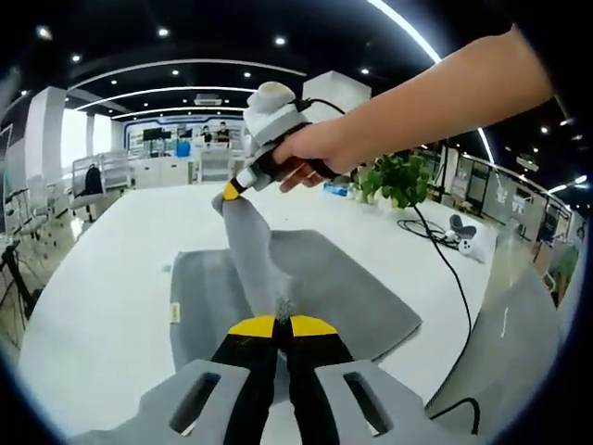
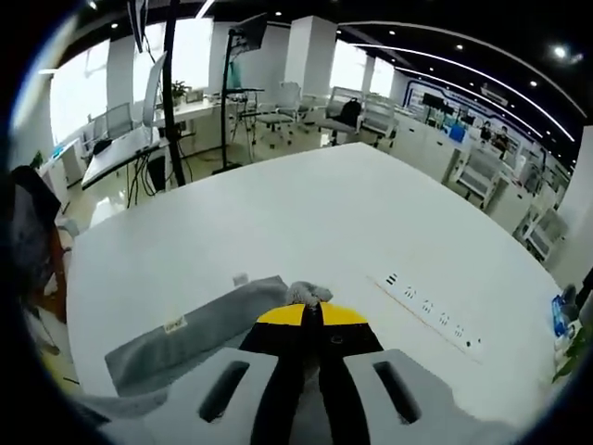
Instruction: Fold the towel on the table until its edges align and the towel forms a compact rectangular stack.
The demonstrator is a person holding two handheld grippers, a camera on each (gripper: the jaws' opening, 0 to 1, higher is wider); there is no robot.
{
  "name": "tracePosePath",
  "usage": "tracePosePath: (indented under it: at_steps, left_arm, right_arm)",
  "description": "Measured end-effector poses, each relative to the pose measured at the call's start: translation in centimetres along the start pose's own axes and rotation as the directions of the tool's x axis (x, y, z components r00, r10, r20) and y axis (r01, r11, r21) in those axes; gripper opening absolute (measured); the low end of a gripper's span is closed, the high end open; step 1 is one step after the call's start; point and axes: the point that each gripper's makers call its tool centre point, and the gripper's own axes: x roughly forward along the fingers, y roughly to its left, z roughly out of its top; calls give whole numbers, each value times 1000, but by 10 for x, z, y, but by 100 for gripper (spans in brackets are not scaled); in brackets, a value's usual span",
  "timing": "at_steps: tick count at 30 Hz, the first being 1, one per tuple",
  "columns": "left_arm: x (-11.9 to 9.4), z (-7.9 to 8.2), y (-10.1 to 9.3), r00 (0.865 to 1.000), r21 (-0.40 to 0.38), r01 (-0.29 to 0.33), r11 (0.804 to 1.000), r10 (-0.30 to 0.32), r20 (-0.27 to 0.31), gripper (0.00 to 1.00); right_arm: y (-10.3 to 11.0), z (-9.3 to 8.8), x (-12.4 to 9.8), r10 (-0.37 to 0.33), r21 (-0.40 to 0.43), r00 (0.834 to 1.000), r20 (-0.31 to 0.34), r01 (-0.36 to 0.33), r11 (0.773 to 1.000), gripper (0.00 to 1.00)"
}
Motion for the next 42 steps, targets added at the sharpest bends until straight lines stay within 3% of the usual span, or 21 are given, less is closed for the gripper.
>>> tracePosePath:
  at_steps: [4,26,42]
  left_arm:
    - [0,-7,5,1000,5,-10,1000,10,-13,3]
    - [7,-48,34,996,-41,-64,997,61,-72,3]
    - [7,-80,45,989,-45,-91,995,85,-117,3]
  right_arm:
    - [4,-3,16,6,13,1000,-12,-6,1000,1]
    - [21,-23,56,1,30,998,-65,1,1000,1]
    - [38,-36,73,17,10,994,-110,-16,1000,2]
